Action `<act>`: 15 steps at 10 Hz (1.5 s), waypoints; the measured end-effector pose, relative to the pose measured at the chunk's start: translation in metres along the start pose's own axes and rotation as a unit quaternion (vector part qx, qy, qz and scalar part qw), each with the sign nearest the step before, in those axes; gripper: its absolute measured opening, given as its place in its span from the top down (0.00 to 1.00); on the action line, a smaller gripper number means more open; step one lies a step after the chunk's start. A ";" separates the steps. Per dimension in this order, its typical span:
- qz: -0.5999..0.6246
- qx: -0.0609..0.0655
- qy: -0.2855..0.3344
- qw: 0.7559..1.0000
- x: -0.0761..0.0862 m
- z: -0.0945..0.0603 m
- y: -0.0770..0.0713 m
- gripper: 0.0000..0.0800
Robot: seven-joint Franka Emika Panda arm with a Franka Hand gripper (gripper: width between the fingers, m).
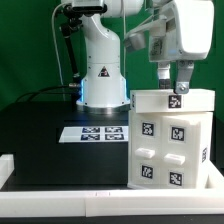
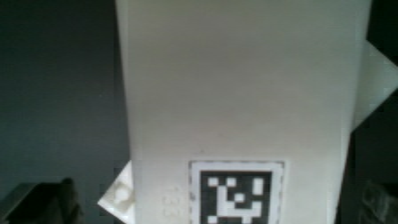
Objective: Assemble cabinet
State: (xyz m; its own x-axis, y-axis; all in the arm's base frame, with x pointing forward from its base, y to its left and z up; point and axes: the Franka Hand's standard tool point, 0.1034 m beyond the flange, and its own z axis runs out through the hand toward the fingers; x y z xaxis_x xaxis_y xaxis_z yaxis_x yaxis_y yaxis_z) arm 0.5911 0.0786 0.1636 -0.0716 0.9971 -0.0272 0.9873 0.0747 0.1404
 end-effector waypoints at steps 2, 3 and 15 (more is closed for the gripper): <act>0.004 0.007 0.000 1.000 -0.001 0.008 -0.003 0.00; 0.005 0.008 0.000 1.000 -0.001 0.010 -0.004 0.00; 0.282 0.017 0.007 0.959 -0.011 0.010 -0.003 0.30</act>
Offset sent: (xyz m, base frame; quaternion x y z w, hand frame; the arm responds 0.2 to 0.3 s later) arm 0.0039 0.0018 0.0012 -0.0021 -0.0015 0.0074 1.0000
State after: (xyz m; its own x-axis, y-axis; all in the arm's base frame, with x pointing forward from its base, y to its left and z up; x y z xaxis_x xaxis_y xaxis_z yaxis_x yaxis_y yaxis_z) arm 0.5906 0.0676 0.1537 0.4735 0.8789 0.0570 0.8735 -0.4769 0.0975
